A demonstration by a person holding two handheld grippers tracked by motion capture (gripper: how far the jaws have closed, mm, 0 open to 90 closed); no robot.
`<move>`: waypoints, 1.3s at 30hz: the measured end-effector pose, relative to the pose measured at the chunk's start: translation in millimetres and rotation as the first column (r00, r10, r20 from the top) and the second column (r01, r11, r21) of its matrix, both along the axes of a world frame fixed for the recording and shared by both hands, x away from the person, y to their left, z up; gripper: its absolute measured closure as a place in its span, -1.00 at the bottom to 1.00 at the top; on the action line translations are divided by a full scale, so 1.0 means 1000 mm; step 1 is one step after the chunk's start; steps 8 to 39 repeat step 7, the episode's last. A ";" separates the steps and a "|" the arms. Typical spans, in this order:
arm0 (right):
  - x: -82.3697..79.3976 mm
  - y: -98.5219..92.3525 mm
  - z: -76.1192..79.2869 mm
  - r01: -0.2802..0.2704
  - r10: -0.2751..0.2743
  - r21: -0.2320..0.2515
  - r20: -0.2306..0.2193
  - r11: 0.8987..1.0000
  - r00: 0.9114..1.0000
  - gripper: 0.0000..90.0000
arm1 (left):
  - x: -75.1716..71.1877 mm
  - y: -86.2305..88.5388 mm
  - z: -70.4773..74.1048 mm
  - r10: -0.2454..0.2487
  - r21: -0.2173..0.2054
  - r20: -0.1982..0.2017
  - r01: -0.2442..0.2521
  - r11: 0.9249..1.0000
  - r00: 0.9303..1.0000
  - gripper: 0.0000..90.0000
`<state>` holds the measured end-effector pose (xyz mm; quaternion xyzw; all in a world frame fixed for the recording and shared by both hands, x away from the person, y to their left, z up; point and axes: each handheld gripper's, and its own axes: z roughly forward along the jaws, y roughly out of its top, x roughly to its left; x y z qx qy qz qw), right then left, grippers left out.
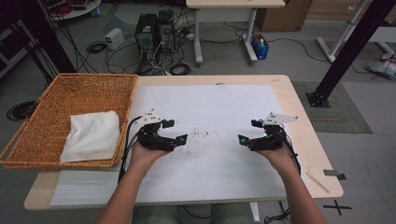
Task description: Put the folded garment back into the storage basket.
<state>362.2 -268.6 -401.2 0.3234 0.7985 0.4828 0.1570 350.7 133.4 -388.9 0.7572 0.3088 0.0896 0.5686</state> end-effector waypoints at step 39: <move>-0.001 -0.001 0.002 0.002 -0.002 0.006 0.010 1.000 1.000 -0.73 | 0.001 -0.001 -0.001 -0.001 0.008 -0.002 0.001 1.000 1.000 -0.71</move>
